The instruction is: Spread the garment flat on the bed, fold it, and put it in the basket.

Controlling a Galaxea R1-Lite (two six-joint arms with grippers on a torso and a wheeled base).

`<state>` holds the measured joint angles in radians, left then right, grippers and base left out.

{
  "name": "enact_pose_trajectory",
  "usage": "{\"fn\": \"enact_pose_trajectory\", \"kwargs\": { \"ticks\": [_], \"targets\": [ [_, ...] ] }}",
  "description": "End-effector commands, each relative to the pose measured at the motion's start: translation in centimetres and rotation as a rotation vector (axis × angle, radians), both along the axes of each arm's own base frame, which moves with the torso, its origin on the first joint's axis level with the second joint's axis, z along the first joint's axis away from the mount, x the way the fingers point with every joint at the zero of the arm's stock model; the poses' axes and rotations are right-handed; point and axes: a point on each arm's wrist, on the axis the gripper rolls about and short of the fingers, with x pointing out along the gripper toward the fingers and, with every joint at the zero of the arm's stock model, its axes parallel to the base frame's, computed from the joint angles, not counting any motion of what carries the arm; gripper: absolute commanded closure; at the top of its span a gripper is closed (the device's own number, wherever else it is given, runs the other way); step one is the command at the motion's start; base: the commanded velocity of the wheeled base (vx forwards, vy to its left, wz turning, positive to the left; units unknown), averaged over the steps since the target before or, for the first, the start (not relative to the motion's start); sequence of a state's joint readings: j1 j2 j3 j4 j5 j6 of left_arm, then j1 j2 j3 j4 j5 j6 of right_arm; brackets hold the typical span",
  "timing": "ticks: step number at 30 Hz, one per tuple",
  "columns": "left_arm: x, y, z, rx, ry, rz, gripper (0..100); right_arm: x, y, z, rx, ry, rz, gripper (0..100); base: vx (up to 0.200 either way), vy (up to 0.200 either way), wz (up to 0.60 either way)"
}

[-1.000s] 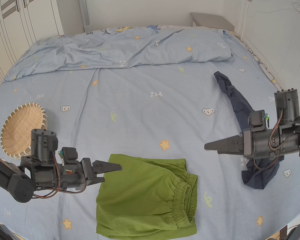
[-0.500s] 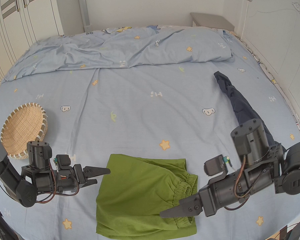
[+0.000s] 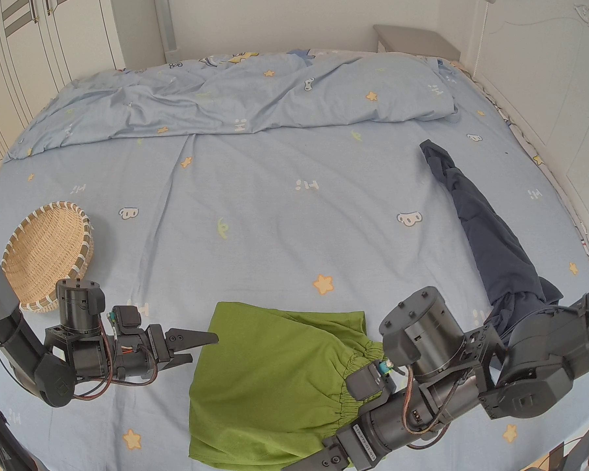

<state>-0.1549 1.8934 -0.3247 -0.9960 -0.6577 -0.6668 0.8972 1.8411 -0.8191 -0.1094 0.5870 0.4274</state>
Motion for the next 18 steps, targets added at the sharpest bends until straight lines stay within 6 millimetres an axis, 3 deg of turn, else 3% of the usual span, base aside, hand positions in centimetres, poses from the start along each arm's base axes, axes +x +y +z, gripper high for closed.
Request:
{"fn": "enact_pose_trajectory", "kwargs": {
  "ticks": [1,8,18],
  "targets": [
    [0.1,0.0,0.0,-0.001,-0.002,0.001,0,0.3,0.7,-2.8,-0.087,0.065,0.010,0,0.000,0.000,0.00],
    [0.0,0.0,0.1,-0.001,-0.003,0.000,0,0.8,-0.1,-5.2,-0.148,0.093,0.011,0,0.000,0.000,0.00],
    [-0.2,-0.1,-0.2,-0.038,0.019,-0.062,0,2.4,-3.5,-5.7,-0.160,0.085,-0.058,0,0.000,0.000,0.00]
  ]
}}
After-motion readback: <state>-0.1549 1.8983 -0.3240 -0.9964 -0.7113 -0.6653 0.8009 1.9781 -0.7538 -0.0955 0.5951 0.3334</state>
